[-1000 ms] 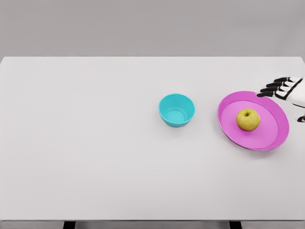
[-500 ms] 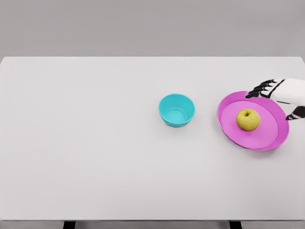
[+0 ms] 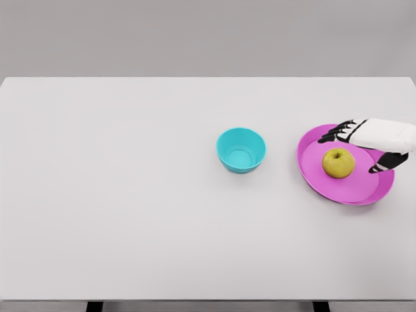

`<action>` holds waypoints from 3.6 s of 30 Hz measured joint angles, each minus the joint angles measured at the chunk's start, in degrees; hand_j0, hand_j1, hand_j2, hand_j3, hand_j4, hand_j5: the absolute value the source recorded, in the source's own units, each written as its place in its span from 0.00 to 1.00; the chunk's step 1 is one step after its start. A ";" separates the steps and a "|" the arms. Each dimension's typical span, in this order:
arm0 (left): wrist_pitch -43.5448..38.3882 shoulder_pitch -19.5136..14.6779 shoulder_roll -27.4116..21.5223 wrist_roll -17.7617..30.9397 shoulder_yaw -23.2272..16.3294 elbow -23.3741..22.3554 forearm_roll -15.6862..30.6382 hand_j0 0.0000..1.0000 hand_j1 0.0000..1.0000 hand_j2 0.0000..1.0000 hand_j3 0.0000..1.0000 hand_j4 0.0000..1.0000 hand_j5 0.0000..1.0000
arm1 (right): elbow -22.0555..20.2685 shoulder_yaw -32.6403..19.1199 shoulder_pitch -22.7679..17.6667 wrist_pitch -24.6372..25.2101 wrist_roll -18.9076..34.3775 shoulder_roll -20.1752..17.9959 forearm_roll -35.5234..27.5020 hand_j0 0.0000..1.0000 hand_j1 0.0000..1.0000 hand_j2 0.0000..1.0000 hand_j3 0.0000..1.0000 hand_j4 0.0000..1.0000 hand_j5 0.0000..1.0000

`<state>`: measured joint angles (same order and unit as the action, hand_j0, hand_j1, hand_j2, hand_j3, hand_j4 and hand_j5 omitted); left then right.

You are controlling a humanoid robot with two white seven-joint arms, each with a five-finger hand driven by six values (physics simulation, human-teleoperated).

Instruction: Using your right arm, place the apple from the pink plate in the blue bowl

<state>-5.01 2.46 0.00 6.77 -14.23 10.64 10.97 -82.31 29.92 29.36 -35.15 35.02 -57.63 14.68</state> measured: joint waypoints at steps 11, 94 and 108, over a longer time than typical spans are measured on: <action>0.00 0.00 0.00 -0.01 0.00 0.00 0.00 1.00 1.00 1.00 1.00 1.00 1.00 | 4.12 0.64 0.00 0.00 0.00 3.60 0.07 1.00 1.00 1.00 1.00 1.00 1.00; 0.00 0.00 0.00 0.03 0.01 0.00 0.00 1.00 1.00 1.00 1.00 1.00 1.00 | 2.92 3.58 9.93 -0.03 0.02 18.59 0.21 0.53 0.53 0.53 0.53 0.53 0.53; 0.00 0.00 0.00 0.00 0.02 0.00 0.00 1.00 1.00 1.00 1.00 1.00 1.00 | 3.18 5.94 11.16 -0.01 0.01 24.73 2.03 0.53 0.53 0.53 0.53 0.53 0.53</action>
<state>-5.01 2.46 0.00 6.77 -14.21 10.64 10.97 -79.13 35.86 40.52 -35.16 35.03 -32.90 16.71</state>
